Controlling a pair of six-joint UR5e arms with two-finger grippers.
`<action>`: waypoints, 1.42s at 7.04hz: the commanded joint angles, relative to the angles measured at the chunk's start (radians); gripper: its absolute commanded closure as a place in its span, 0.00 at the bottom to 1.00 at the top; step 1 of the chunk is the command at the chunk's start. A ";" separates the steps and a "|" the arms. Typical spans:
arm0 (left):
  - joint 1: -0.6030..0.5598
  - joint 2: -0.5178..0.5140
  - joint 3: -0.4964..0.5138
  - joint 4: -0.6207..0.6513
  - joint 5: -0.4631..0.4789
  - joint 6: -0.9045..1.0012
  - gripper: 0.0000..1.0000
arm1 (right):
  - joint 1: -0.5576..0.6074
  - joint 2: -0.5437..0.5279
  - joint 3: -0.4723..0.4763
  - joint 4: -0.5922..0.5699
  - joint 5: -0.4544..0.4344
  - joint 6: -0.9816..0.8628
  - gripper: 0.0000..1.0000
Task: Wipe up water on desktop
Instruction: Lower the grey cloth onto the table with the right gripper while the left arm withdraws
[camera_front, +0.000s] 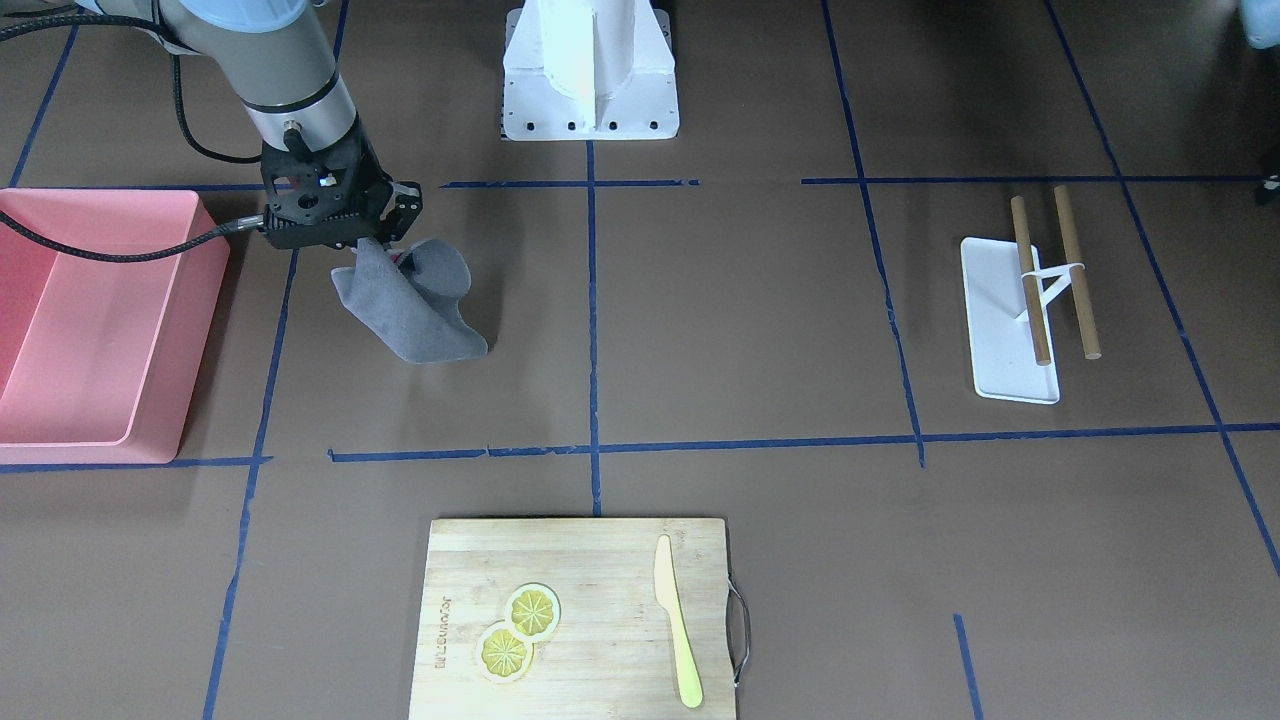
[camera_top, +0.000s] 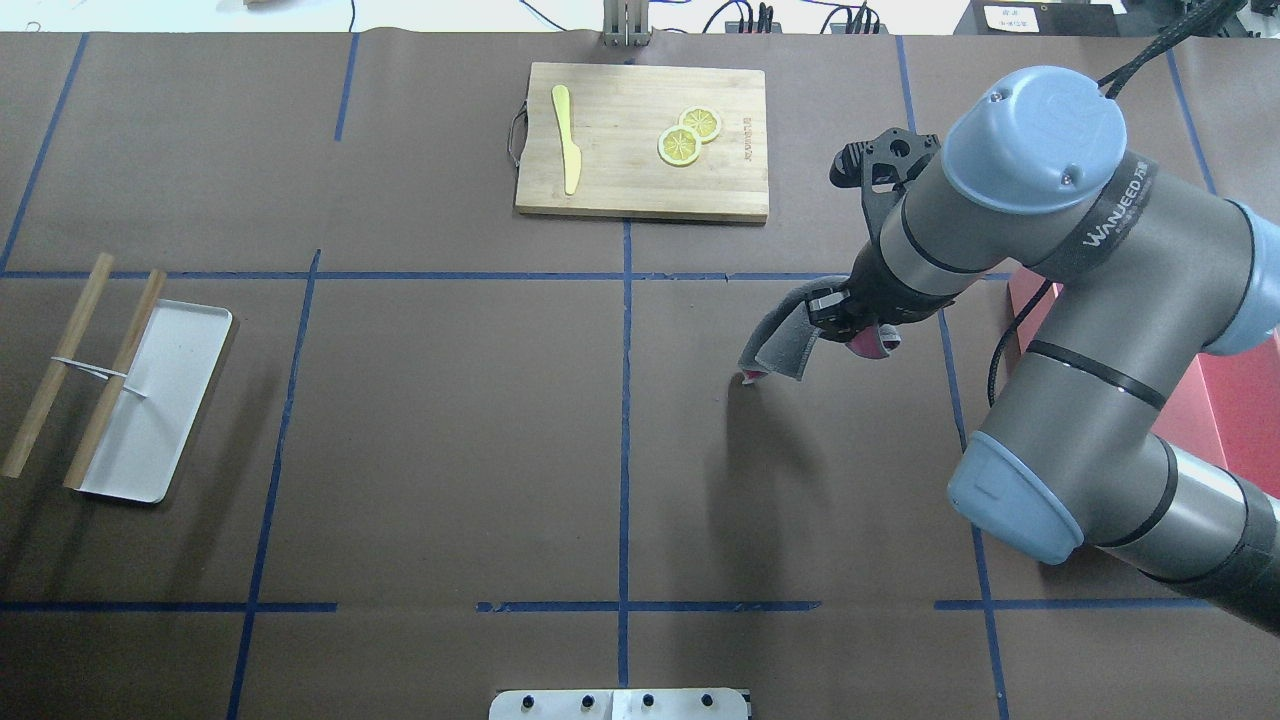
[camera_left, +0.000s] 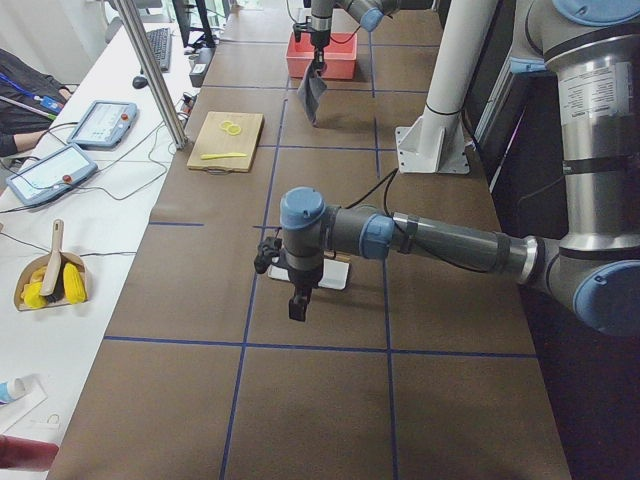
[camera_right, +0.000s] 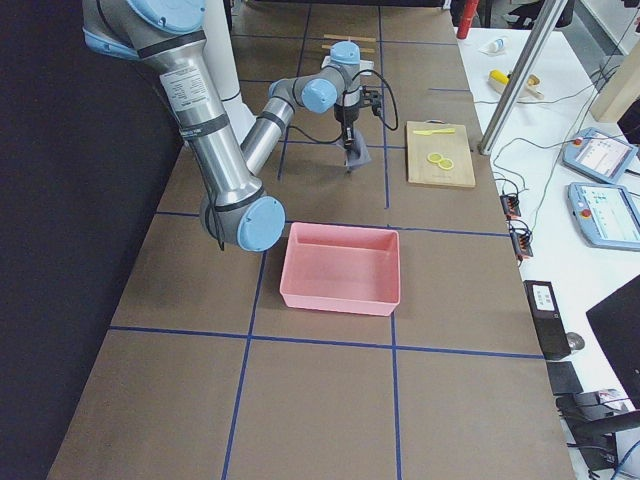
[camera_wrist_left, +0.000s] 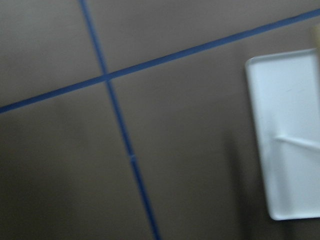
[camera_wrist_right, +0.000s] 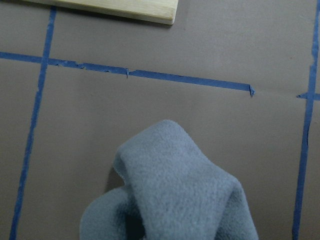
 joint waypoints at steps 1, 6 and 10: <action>-0.087 0.012 0.065 -0.002 -0.081 -0.097 0.00 | -0.004 -0.010 0.004 0.003 -0.003 0.066 1.00; -0.087 0.012 0.051 0.003 -0.156 -0.133 0.00 | -0.157 -0.082 -0.019 0.009 -0.194 0.192 1.00; -0.086 0.008 0.066 0.003 -0.161 -0.133 0.00 | -0.287 0.228 -0.298 0.163 -0.247 0.507 1.00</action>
